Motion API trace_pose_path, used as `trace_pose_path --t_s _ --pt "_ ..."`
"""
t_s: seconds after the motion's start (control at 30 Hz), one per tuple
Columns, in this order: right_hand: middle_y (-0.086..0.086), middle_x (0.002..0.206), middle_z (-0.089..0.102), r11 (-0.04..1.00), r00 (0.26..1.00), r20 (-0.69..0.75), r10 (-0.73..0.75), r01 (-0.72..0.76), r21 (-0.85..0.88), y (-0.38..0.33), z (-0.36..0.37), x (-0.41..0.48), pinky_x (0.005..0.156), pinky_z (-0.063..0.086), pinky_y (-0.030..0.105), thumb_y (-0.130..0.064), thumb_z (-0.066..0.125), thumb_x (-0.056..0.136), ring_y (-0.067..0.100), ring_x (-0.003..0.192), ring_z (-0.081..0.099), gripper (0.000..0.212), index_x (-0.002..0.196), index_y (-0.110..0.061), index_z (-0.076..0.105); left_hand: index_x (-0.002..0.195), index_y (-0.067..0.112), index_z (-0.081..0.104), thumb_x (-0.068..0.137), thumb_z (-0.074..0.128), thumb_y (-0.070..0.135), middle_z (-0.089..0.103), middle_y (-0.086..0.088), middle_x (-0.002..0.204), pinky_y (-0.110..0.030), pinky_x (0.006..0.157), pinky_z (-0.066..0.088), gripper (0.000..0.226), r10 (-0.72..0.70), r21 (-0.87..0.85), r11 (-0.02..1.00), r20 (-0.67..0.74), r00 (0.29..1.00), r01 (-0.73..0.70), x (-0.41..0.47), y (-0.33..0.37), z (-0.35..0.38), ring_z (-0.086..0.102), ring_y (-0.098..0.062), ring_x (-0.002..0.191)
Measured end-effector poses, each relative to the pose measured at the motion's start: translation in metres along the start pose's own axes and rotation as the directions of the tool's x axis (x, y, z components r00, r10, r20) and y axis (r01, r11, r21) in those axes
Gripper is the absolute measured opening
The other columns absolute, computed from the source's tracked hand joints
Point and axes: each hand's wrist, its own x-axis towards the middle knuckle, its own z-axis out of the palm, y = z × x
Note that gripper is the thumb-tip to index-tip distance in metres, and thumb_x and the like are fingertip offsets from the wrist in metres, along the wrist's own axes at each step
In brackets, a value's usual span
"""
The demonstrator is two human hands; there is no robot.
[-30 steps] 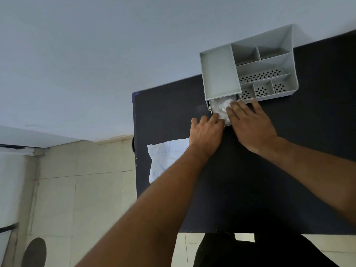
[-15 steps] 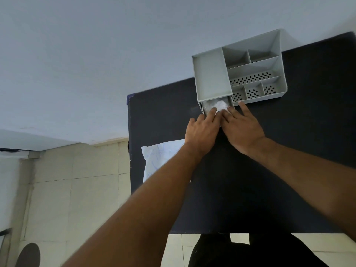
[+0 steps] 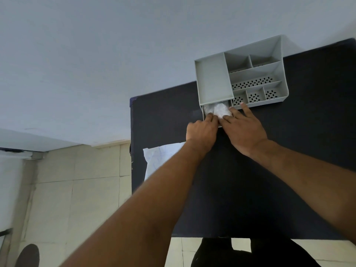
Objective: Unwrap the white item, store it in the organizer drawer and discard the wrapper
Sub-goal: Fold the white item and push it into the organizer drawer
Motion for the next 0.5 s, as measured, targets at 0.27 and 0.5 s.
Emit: trace_pose_path --t_s 0.27,0.5 --pt "0.001 0.148 0.057 1.0 0.999 0.042 0.021 -0.021 -0.006 0.0 -0.002 0.009 0.124 -0.003 0.055 -0.033 0.038 0.105 0.027 0.154 0.022 0.044 0.146 -0.022 0.049 0.125 0.02 0.063 0.097 0.055 0.014 0.063 -0.002 0.127 -0.049 0.1 0.041 0.03 -0.031 -0.04 0.999 -0.081 0.996 0.028 0.0 -0.001 0.009 0.062 -0.03 0.11" --pt "0.001 0.143 0.06 0.997 0.997 -0.003 0.08 -0.08 0.012 -0.001 -0.008 0.009 0.124 -0.001 0.057 -0.032 0.049 0.102 0.03 0.148 0.033 0.039 0.139 -0.026 0.058 0.131 0.022 0.062 0.097 0.055 0.011 0.059 -0.002 0.13 -0.046 0.096 0.045 0.036 -0.043 -0.153 0.988 -0.026 0.999 0.039 0.009 -0.007 0.012 0.064 -0.028 0.109"
